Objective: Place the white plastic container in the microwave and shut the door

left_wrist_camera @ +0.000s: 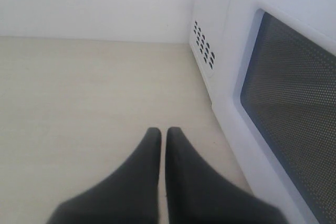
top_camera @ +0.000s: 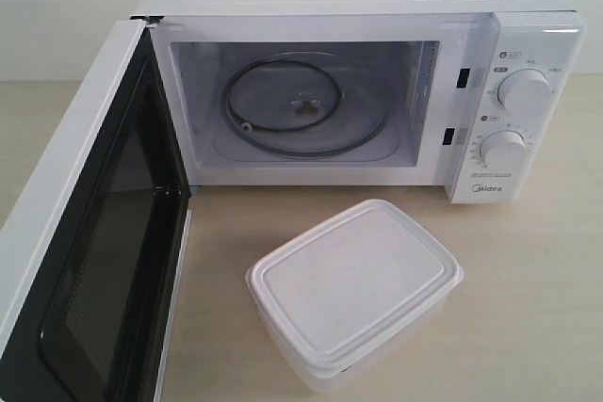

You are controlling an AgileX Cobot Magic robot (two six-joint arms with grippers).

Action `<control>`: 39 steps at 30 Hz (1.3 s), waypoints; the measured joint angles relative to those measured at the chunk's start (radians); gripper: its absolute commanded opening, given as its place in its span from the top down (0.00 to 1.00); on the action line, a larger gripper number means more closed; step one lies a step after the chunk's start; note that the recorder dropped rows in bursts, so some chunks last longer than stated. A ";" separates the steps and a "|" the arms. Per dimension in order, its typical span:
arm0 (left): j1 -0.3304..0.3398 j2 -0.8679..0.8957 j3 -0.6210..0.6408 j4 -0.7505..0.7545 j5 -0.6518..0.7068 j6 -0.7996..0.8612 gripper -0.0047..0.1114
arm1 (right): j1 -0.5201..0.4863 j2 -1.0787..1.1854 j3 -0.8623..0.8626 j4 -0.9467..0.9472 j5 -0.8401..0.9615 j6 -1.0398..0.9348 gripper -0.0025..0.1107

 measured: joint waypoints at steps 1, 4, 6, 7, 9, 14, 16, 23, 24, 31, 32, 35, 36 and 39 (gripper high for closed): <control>0.000 0.000 0.000 0.000 0.000 0.000 0.92 | 0.000 0.000 0.000 0.000 0.000 0.000 0.98; 0.000 0.000 0.000 0.000 0.000 0.000 0.92 | 0.000 0.000 0.000 0.000 0.000 0.000 0.98; 0.000 0.000 0.000 0.000 0.000 0.000 0.92 | 0.000 0.000 0.000 0.000 0.000 0.000 0.98; 0.000 0.000 0.000 0.000 0.000 0.000 0.92 | 0.000 0.000 0.000 0.000 0.000 0.000 0.98; 0.000 0.000 0.000 0.000 0.000 0.000 0.92 | 0.000 0.000 0.000 0.000 0.000 0.000 0.98; 0.000 0.000 0.000 0.000 0.000 0.000 0.92 | 0.000 0.000 0.000 0.000 0.000 0.000 0.98; 0.000 0.000 0.000 0.000 0.000 0.000 0.92 | 0.000 0.000 0.000 0.000 -0.010 0.000 0.98; 0.000 0.000 0.000 0.000 0.000 0.000 0.92 | 0.000 0.000 0.000 0.000 -0.182 0.000 0.98; 0.000 0.000 0.000 0.000 0.000 0.000 0.92 | 0.000 0.000 0.000 0.000 -0.210 0.000 0.98; 0.000 0.000 0.000 0.000 0.000 0.000 0.92 | 0.000 0.000 0.000 0.000 -0.374 -0.030 0.98; 0.000 0.000 0.000 0.000 0.000 0.000 0.92 | 0.000 0.000 0.000 0.000 -0.394 -0.030 0.98; 0.000 0.000 0.000 0.000 0.000 0.000 0.92 | 0.000 0.000 0.000 0.000 -0.455 -0.030 0.98; 0.000 0.000 0.000 0.000 0.000 0.000 0.92 | 0.000 0.000 0.000 0.000 -0.471 -0.030 0.98; 0.000 0.000 0.000 0.000 0.000 0.000 0.92 | 0.000 0.000 -0.015 0.000 -0.478 -0.041 0.98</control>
